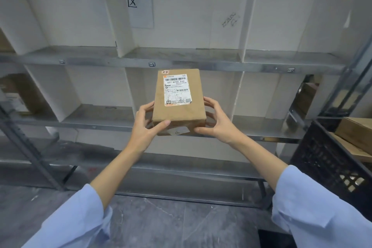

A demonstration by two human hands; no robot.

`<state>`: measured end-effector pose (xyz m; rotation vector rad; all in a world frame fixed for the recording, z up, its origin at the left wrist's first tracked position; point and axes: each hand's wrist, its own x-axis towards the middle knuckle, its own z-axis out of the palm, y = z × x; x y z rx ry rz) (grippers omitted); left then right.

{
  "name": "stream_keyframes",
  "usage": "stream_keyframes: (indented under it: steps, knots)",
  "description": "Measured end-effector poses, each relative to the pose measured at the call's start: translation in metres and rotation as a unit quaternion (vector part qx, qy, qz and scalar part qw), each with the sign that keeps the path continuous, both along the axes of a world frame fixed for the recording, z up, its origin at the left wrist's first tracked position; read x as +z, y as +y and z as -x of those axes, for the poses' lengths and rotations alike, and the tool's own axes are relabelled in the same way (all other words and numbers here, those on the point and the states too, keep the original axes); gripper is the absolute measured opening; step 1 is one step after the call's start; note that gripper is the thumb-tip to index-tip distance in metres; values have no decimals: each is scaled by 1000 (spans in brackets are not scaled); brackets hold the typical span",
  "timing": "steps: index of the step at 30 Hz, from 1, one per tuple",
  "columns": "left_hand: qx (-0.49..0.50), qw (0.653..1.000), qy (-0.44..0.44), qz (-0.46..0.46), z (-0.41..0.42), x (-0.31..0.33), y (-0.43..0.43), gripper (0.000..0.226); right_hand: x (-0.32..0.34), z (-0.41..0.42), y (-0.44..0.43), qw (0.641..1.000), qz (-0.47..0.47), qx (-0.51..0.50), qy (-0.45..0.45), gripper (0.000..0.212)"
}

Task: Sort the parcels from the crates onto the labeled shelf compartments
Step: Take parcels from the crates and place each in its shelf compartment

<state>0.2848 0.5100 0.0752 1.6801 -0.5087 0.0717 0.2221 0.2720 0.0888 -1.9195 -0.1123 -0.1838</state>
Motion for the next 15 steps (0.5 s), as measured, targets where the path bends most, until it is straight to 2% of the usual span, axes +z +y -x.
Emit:
stream_keyframes:
  steps: [4,9,11,15]
  knots:
    - [7,999,12,30,0,-3,22,63,-1,-5,24,999,-35,6,9,85]
    - [5,999,18,36,-9,-7,53,69,-2,-14,52,998,-61,0,5,70]
    - [1,999,18,29,-12,-10,67,76,-2,-19,63,998,-59,2,3,74]
    - [8,1000,-2,-23,-18,-15,98,99,-2,-32,92,999,-42,0,6,96]
